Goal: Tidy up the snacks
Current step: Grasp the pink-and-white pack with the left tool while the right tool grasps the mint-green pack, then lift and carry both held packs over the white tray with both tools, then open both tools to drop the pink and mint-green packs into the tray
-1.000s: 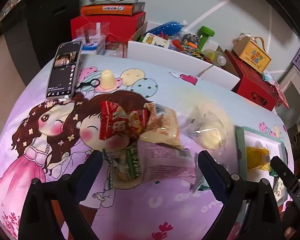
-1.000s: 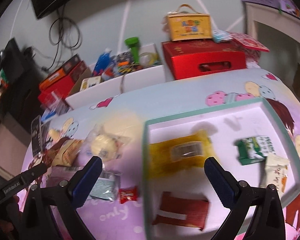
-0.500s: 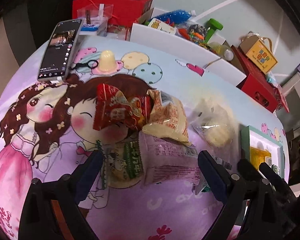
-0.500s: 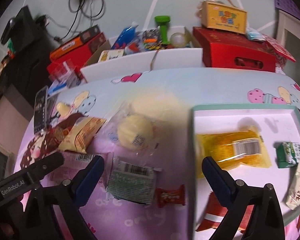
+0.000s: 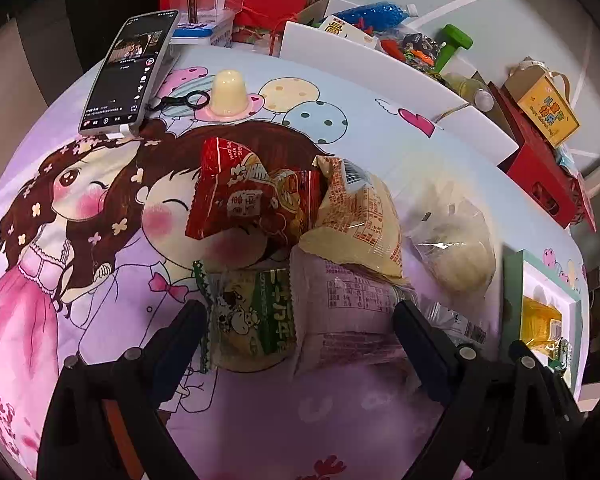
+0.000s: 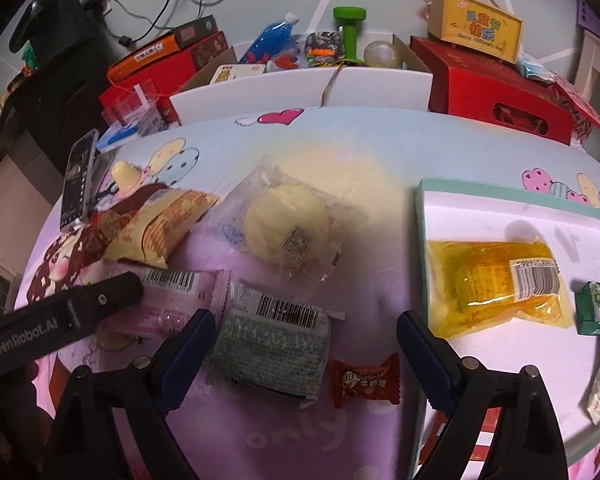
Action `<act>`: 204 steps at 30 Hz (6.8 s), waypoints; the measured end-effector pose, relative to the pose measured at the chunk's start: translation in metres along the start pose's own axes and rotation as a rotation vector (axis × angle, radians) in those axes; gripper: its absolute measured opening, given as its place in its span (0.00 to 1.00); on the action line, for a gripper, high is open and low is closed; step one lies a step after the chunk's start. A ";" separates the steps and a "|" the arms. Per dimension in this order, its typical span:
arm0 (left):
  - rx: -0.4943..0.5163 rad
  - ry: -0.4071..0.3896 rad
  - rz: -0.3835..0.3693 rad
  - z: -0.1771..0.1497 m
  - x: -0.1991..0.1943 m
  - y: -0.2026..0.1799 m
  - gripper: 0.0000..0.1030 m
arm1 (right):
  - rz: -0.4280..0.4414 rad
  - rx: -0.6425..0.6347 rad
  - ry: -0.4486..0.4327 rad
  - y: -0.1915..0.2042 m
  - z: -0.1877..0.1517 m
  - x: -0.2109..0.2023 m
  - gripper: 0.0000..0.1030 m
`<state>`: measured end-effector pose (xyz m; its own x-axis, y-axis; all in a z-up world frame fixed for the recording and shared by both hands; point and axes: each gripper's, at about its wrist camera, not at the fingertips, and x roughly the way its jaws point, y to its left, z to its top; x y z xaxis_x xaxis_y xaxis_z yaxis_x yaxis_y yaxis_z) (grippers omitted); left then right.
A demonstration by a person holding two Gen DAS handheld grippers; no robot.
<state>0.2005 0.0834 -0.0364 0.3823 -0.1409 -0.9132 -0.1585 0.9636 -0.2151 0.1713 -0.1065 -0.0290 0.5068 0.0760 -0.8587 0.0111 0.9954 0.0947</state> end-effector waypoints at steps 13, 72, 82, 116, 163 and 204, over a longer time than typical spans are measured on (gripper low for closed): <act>0.006 0.002 0.006 -0.002 0.004 -0.006 0.91 | 0.016 -0.014 0.033 0.003 -0.007 0.010 0.84; 0.134 -0.017 0.022 -0.011 -0.004 -0.042 0.51 | 0.101 -0.032 0.059 0.004 -0.018 0.010 0.57; 0.128 -0.024 0.000 -0.011 -0.009 -0.042 0.46 | 0.097 -0.039 0.055 0.006 -0.019 0.013 0.55; 0.176 -0.099 -0.137 -0.013 -0.054 -0.065 0.29 | 0.100 0.016 -0.055 -0.013 -0.009 -0.035 0.54; 0.516 -0.098 -0.437 -0.031 -0.037 -0.286 0.29 | -0.160 0.432 -0.263 -0.253 0.002 -0.090 0.54; 0.449 -0.132 -0.105 -0.021 -0.012 -0.257 0.91 | -0.210 0.391 -0.171 -0.253 0.006 -0.087 0.88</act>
<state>0.2176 -0.1678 0.0227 0.4925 -0.2404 -0.8364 0.2846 0.9527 -0.1063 0.1294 -0.3656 0.0243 0.5936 -0.1675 -0.7872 0.4352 0.8896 0.1389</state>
